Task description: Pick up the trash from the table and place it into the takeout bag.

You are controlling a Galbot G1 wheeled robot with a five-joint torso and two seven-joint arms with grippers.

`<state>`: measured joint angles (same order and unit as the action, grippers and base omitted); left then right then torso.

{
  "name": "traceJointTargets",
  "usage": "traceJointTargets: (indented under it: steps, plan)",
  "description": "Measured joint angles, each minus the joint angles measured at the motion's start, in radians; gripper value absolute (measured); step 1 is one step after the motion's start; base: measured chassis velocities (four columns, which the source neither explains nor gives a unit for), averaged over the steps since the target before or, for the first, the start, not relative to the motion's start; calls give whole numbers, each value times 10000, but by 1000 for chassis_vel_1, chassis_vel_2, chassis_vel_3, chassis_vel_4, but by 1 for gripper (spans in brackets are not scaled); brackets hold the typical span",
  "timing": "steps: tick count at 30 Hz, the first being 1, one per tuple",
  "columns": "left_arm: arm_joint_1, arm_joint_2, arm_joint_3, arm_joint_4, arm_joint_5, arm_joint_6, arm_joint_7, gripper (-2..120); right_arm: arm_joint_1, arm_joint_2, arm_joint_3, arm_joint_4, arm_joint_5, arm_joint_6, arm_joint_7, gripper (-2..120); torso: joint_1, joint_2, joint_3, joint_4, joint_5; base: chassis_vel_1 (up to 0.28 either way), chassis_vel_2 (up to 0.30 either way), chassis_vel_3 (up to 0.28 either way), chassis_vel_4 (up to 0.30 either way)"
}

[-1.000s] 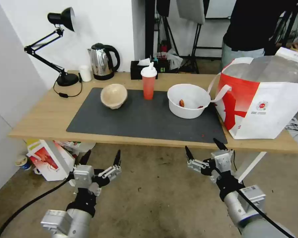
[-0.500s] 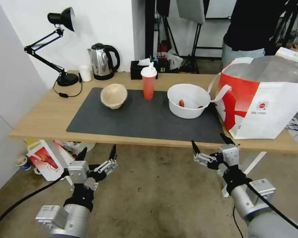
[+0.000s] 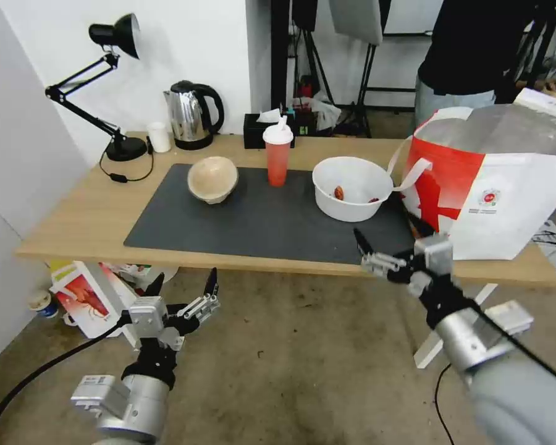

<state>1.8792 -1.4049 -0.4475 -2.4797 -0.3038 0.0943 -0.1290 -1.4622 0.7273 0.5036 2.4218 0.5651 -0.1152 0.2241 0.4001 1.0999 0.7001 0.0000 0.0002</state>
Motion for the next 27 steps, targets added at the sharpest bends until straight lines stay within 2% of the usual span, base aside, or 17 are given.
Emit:
traceJointTargets:
  steps: [3, 4, 6, 10, 12, 13, 15, 17, 19, 20, 22, 23, 25, 26, 27]
  plan:
    - [-28, -6, -8, 19, -37, 18, 0, 100, 1212, -665, -89, -479, 712, 203, -409, 100, -1, 0, 0, 1, -2, 0, 0, 0, 0]
    - [-28, -6, -8, 19, -37, 18, 0, 100, 1212, -665, -89, -479, 712, 203, -409, 100, -1, 0, 0, 1, -2, 0, 0, 0, 0]
    - [-41, -32, -8, 43, -41, 28, 5, 100, 2368, -1159, -552, -848, 1587, 158, -433, 100, 0, 0, 0, 0, 0, 0, 0, 0, 0]
    - [-48, -51, -15, 81, -51, 32, 18, 100, 3887, -1534, -1325, -1178, 3090, -308, -137, 100, -1, 0, 0, 3, -2, 0, 0, 0, 0]
    - [-51, -62, -44, 135, -54, 33, 29, 100, 5478, -1690, -2179, -1513, 4859, -1079, 299, 100, 0, 0, 0, 1, -2, 0, 0, 0, 0]
    - [-51, -62, -44, 135, -54, 33, 29, 100, 5478, -1690, -2179, -1513, 4859, -1079, 299, 100, 0, 0, 0, 1, -2, 0, 0, 0, 0]
    - [-58, -112, -65, 182, -54, 33, 35, 100, 6796, -1646, -2841, -1892, 6388, -2010, 630, 100, 0, 0, 0, 1, -1, 0, 0, 0, 0]
    - [-60, -136, -67, 197, -54, 33, 36, 100, 7129, -1615, -2978, -1991, 6741, -2307, 691, 100, 0, 0, 0, -1, -2, 0, 0, 0, 0]
    - [-58, -195, -69, 238, -41, 33, 40, 100, 8652, -1386, -3639, -2481, 7967, -3644, 883, 100, 0, 0, 1, -1, -1, 0, 0, 0, 0]
    - [-58, -195, -69, 238, -41, 33, 40, 100, 8652, -1386, -3639, -2481, 7967, -3644, 883, 100, 0, 0, 1, -1, -1, 0, 0, 0, 0]
    - [-55, -224, -99, 274, -38, 33, 43, 100, 10048, -1045, -4354, -2997, 8774, -4943, 930, 100, 0, 0, 0, 3, -5, 0, 0, 0, 0]
    - [-55, -224, -99, 274, -38, 33, 43, 100, 10048, -1045, -4354, -2997, 8774, -4943, 930, 100, 0, 0, 0, 3, -5, 0, 0, 0, 0]
    - [-36, -219, -139, 275, -39, 33, 49, 100, 11000, -754, -4992, -3438, 9353, -5944, 1152, 100, 0, 0, 0, 0, -2, 0, 0, 0, 0]
    - [-27, -215, -152, 275, -39, 33, 51, 100, 11456, -628, -5445, -3679, 9489, -6123, 1239, 100, 0, 0, 0, -1, -3, 0, 0, 0, 0]
    - [-27, -215, -152, 275, -39, 33, 51, 100, 11456, -628, -5445, -3679, 9489, -6123, 1239, 100, 0, 0, 0, -1, -3, 0, 0, 0, 0]
